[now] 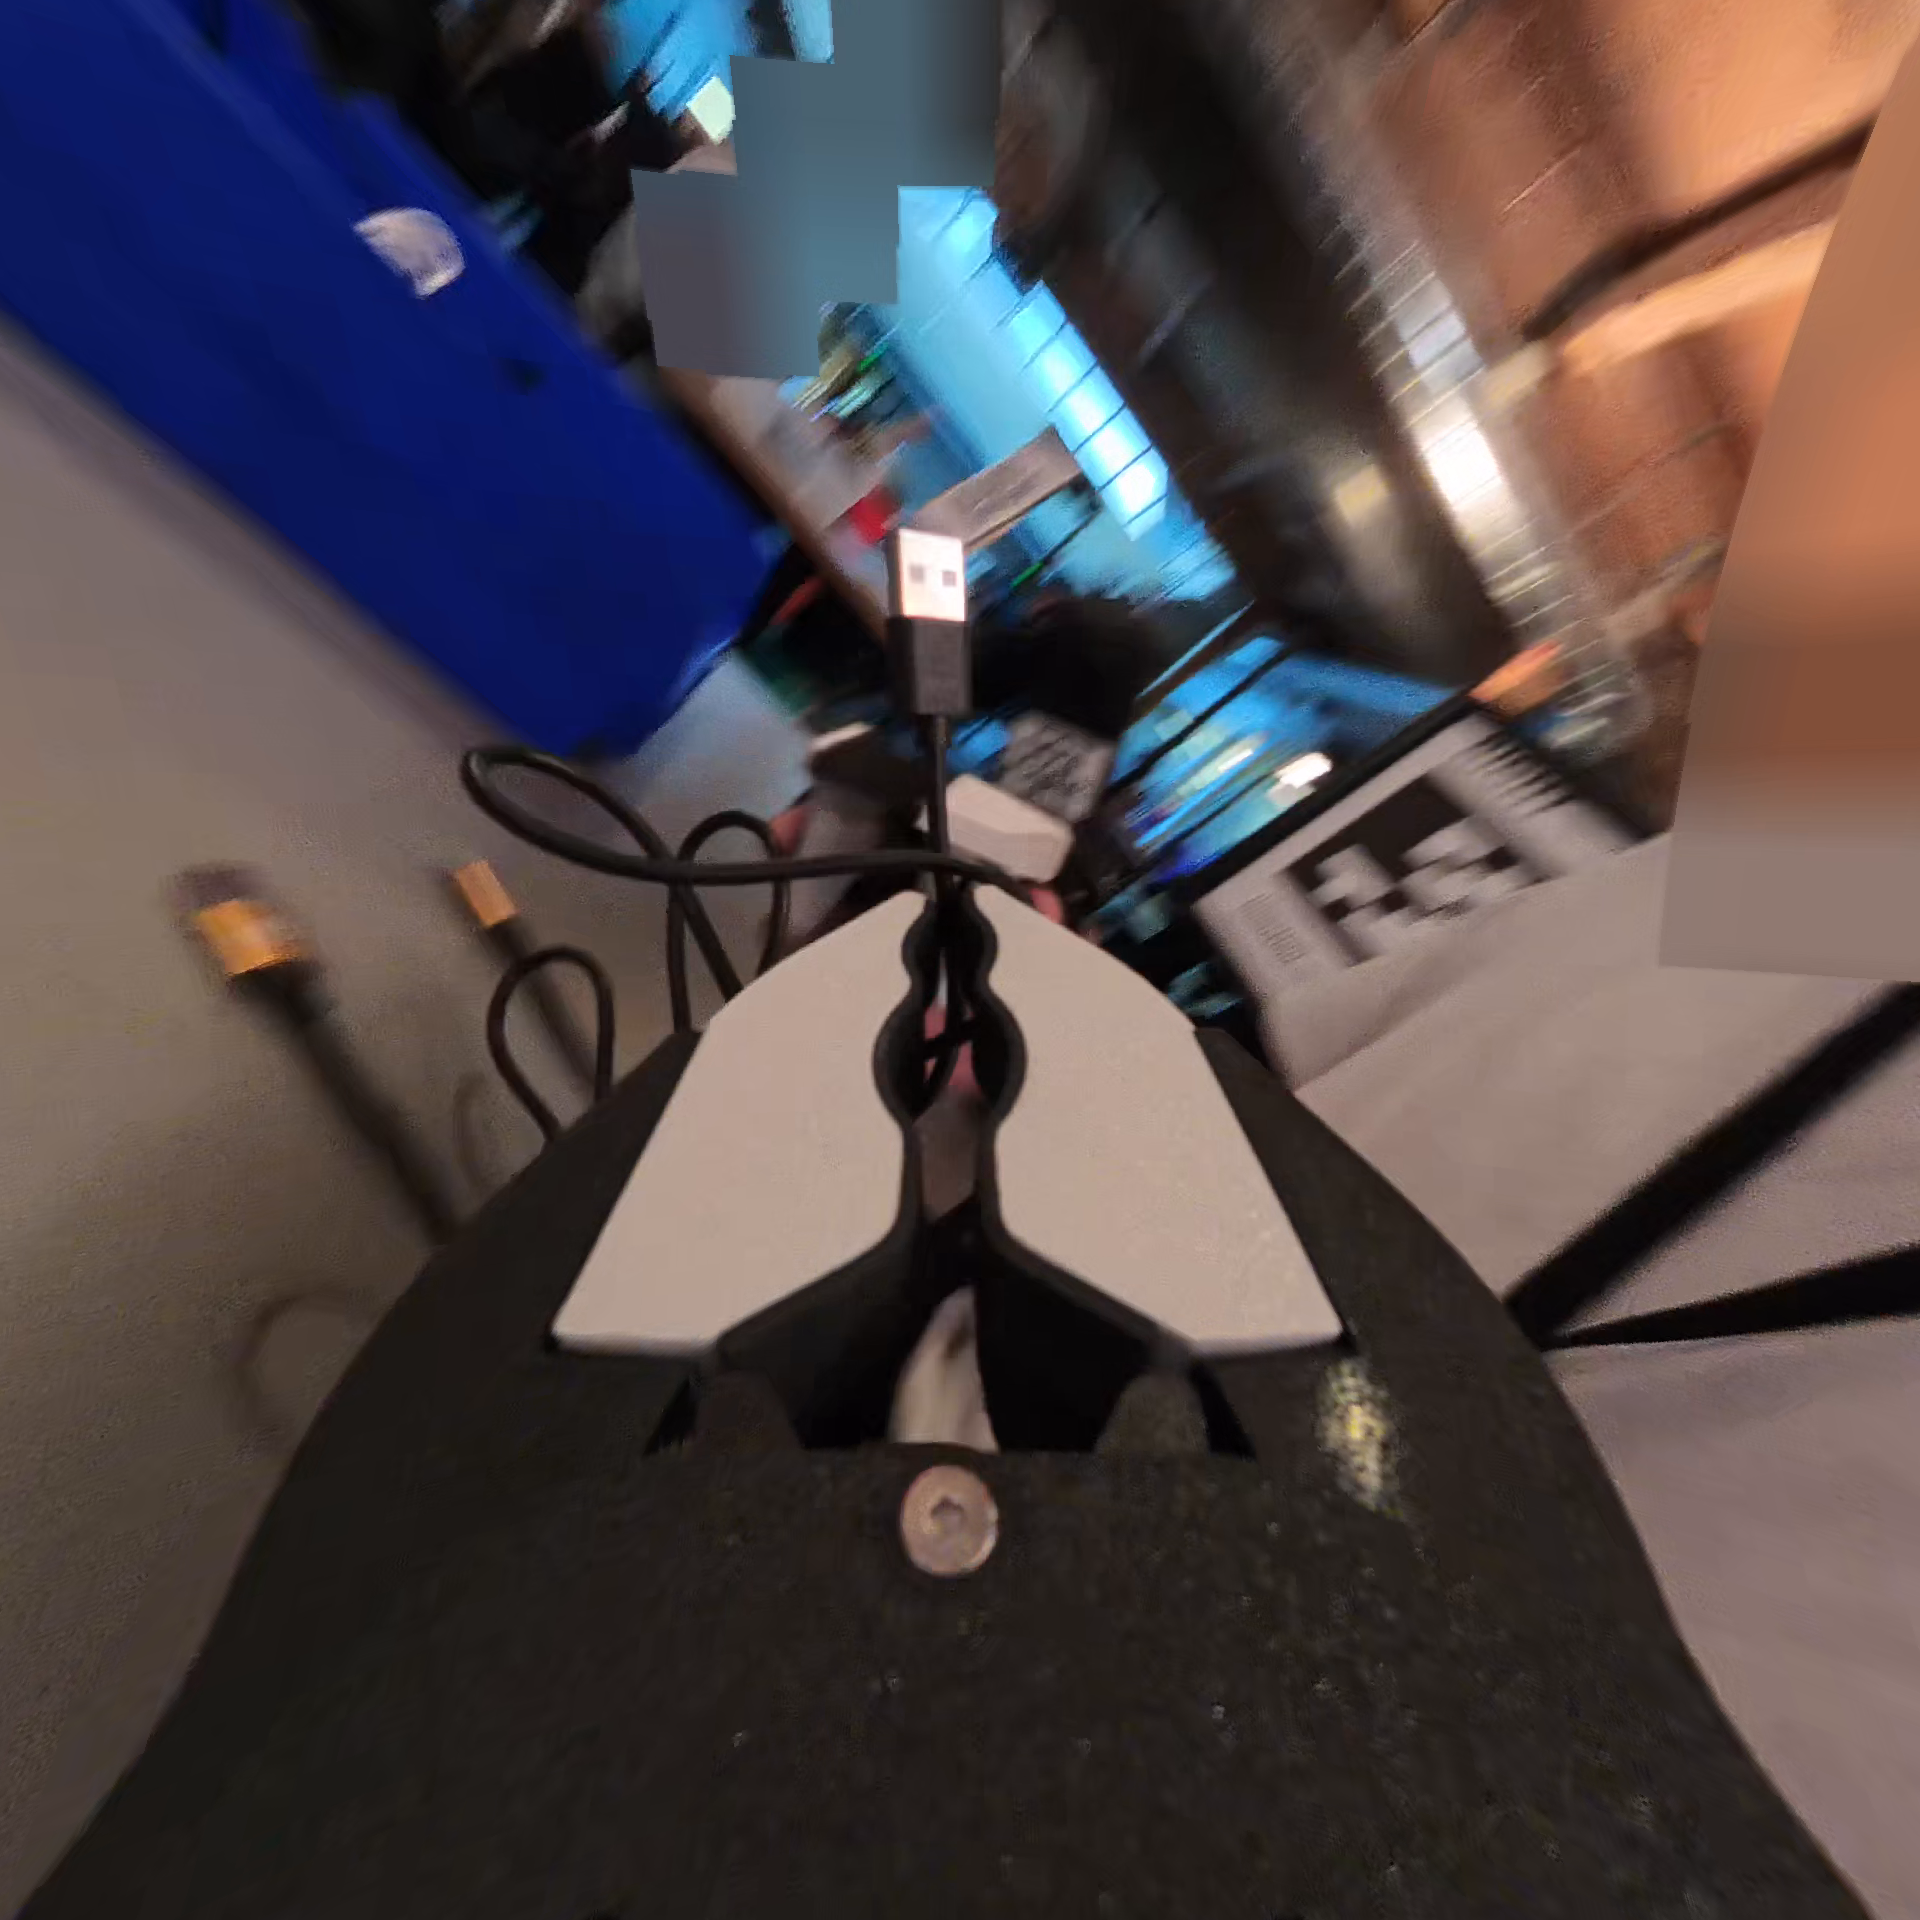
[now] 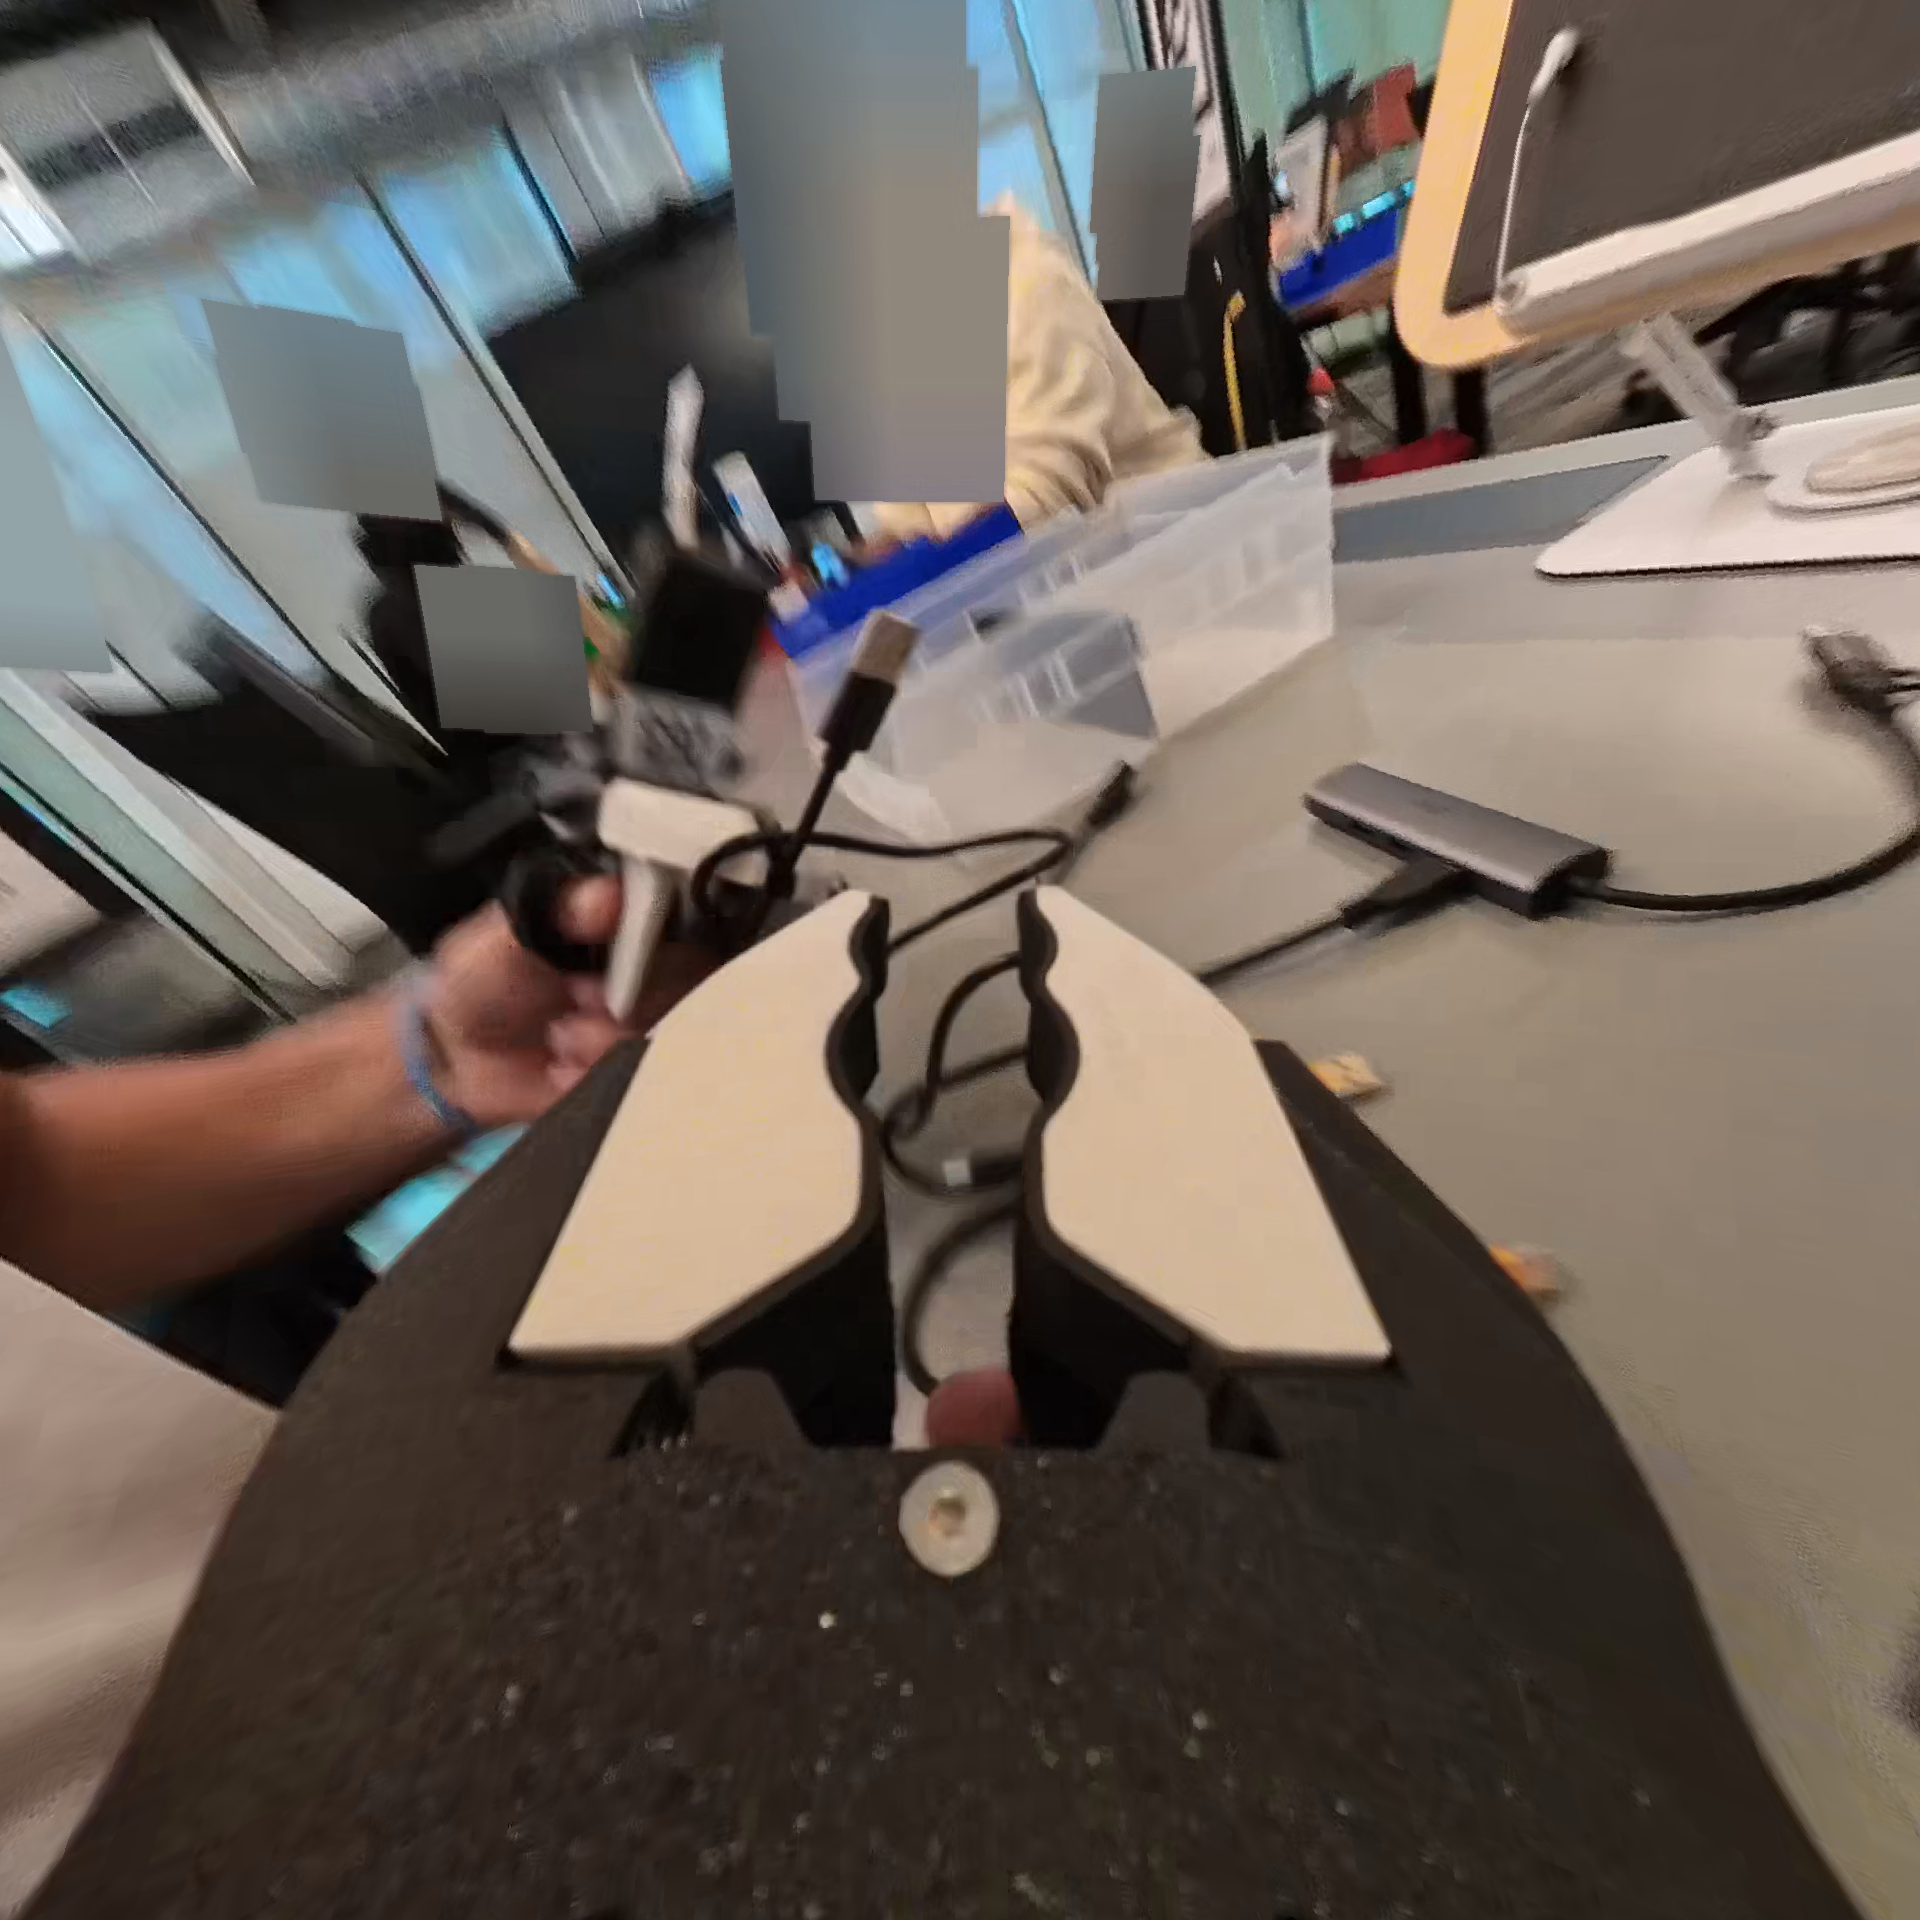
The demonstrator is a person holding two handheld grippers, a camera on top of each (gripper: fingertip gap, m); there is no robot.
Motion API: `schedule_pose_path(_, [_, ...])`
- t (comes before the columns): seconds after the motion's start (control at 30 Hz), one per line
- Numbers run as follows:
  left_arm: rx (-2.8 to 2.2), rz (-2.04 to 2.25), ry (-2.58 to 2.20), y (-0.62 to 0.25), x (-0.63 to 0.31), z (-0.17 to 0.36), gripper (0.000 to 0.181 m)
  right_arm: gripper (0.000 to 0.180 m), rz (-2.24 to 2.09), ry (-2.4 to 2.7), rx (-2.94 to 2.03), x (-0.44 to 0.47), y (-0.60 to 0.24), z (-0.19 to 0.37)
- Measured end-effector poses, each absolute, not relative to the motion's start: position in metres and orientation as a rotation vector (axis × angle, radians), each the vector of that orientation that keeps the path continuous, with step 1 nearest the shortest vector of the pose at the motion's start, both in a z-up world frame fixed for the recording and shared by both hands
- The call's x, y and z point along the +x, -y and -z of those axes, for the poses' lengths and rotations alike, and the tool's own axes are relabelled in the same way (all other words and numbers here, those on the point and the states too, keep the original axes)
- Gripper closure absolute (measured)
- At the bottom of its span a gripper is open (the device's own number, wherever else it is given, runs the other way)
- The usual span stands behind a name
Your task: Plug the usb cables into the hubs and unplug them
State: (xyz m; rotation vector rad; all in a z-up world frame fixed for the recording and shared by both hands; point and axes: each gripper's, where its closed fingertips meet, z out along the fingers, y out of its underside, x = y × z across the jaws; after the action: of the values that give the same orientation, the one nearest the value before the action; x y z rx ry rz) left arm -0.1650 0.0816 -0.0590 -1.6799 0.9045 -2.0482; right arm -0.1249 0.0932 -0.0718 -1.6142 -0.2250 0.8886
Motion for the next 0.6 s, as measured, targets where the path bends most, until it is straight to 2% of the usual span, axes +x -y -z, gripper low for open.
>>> schedule_pose_path(0.1, [-1.467, 2.319, -0.704, -0.081, -0.166, 0.03, 0.179, 0.146, -1.249, 0.006, -1.436, -0.132, -0.096, 0.037])
schedule_pose_path(0.2, [-1.404, 2.365, -0.71, -0.076, -0.16, 0.026, 0.179, 0.142, -1.514, -0.09, -1.314, -0.145, -0.097, 0.014])
schedule_pose_path(0.4, [-1.345, 2.449, -0.69, -0.072, -0.155, 0.025, 0.179, 0.158, -1.714, -0.217, -1.159, -0.153, -0.099, 0.011])
schedule_pose_path(0.6, [-1.307, 2.515, -0.647, -0.066, -0.154, 0.027, 0.179, 0.164, -1.796, -0.232, -1.133, -0.161, -0.099, 0.015])
